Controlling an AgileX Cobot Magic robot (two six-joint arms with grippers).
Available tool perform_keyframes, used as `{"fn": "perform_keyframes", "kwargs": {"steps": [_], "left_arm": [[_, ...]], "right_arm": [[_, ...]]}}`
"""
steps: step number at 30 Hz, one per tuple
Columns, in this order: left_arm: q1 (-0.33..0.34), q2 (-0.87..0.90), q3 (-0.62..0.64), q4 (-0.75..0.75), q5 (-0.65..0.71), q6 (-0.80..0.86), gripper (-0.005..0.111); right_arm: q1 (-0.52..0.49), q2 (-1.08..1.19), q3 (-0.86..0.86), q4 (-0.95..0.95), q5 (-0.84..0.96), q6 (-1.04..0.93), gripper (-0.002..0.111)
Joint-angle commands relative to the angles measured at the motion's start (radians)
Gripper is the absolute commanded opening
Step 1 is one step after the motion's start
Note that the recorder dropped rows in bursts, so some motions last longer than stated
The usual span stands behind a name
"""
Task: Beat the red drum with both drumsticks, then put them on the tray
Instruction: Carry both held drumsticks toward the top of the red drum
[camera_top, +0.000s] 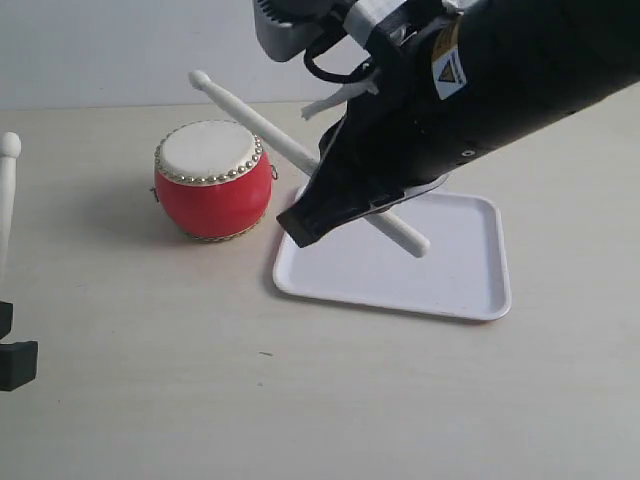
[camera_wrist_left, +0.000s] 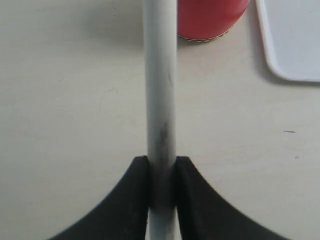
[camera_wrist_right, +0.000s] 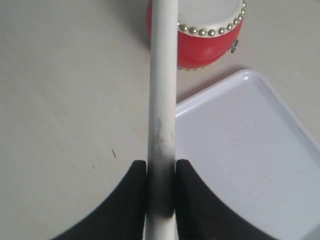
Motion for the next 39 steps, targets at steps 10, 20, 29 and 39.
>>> {"fn": "perform_keyframes", "kwargs": {"steps": [10, 20, 29, 39], "left_arm": [[-0.006, 0.0, 0.005, 0.008, -0.002, -0.001, 0.0], [-0.006, 0.0, 0.005, 0.008, -0.017, -0.001, 0.0], [-0.006, 0.0, 0.005, 0.062, -0.195, 0.01, 0.0], [0.062, 0.0, -0.041, 0.187, -0.182, 0.058, 0.0]], "right_arm": [[0.002, 0.153, -0.022, 0.014, 0.071, 0.02, 0.0], [0.002, 0.16, -0.026, -0.004, -0.016, 0.02, 0.0], [0.002, 0.16, -0.026, -0.008, -0.017, 0.016, 0.0], [0.002, 0.162, -0.026, -0.034, -0.022, 0.012, 0.0]]}}
